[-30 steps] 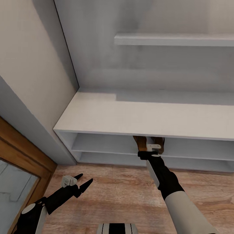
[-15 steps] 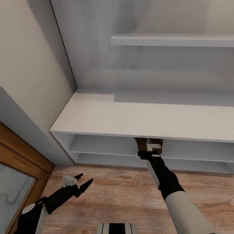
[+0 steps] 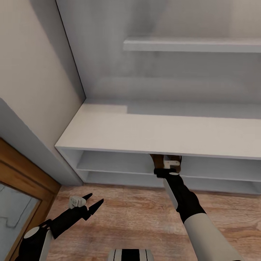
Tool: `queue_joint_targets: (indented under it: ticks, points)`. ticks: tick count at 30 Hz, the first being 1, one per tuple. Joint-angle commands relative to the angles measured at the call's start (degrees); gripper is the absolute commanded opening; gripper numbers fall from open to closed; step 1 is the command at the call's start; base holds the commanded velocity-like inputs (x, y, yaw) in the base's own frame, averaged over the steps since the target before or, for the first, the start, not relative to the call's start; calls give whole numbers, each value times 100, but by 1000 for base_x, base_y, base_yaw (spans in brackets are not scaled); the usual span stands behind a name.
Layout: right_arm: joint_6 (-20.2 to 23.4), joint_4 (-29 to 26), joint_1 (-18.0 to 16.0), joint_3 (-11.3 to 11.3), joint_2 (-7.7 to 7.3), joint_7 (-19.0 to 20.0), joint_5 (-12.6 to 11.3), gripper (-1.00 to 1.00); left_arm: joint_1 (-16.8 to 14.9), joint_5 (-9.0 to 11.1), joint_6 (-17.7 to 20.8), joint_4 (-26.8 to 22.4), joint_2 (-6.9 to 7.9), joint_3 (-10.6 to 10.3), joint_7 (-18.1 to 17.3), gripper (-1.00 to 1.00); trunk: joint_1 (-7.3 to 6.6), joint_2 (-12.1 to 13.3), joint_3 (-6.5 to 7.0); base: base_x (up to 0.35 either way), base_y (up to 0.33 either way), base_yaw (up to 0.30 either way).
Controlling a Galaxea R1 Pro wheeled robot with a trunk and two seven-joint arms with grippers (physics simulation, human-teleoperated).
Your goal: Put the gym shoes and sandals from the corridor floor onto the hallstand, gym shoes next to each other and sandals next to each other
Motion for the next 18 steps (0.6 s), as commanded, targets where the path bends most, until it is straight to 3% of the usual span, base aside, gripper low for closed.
queue_joint_targets:
  ticks: [1, 18]
  points:
    - [-5, 2, 2, -2, 0, -2, -19, -100, 0, 2, 0, 0, 0, 0, -2, 100, 0, 0, 0, 107, -45, 0]
    - [-5, 358, 0, -5, -2, -2, -18, -100, 0, 2, 0, -1, 0, 1, -8, 100, 0, 0, 0, 11, -5, 0]
